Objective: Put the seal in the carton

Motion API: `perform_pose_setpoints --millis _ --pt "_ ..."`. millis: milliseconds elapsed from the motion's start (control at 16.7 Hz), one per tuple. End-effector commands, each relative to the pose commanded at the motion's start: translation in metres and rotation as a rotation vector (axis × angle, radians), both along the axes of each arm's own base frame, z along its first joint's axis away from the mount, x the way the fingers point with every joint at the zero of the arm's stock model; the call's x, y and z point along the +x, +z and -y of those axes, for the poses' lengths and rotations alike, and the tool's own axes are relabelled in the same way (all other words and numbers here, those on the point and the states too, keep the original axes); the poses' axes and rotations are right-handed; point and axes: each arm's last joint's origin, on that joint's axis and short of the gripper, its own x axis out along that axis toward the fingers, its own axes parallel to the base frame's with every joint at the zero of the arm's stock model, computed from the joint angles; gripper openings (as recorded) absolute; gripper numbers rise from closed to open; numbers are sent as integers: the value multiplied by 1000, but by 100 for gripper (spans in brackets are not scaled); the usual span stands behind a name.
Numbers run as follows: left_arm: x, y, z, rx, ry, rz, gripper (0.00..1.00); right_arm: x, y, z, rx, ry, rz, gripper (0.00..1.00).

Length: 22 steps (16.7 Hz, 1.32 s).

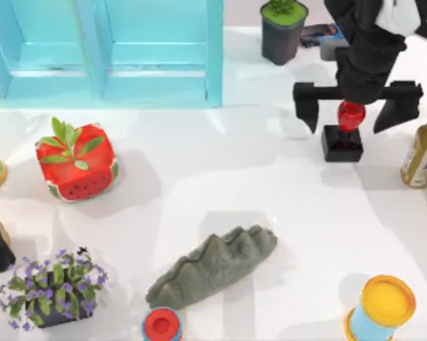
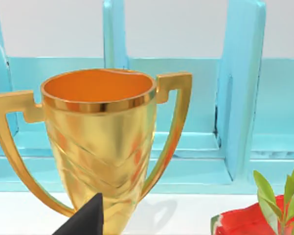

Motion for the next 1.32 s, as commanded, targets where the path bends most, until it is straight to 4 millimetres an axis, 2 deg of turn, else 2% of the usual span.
perform_pose_setpoints --millis 240,1020,1320 --pt "0 0 0 0 0 0 100 0 0 0 0 0 0 100" --pt "0 0 0 0 0 0 100 0 0 0 0 0 0 2" --pt "0 0 0 0 0 0 100 0 0 0 0 0 0 0"
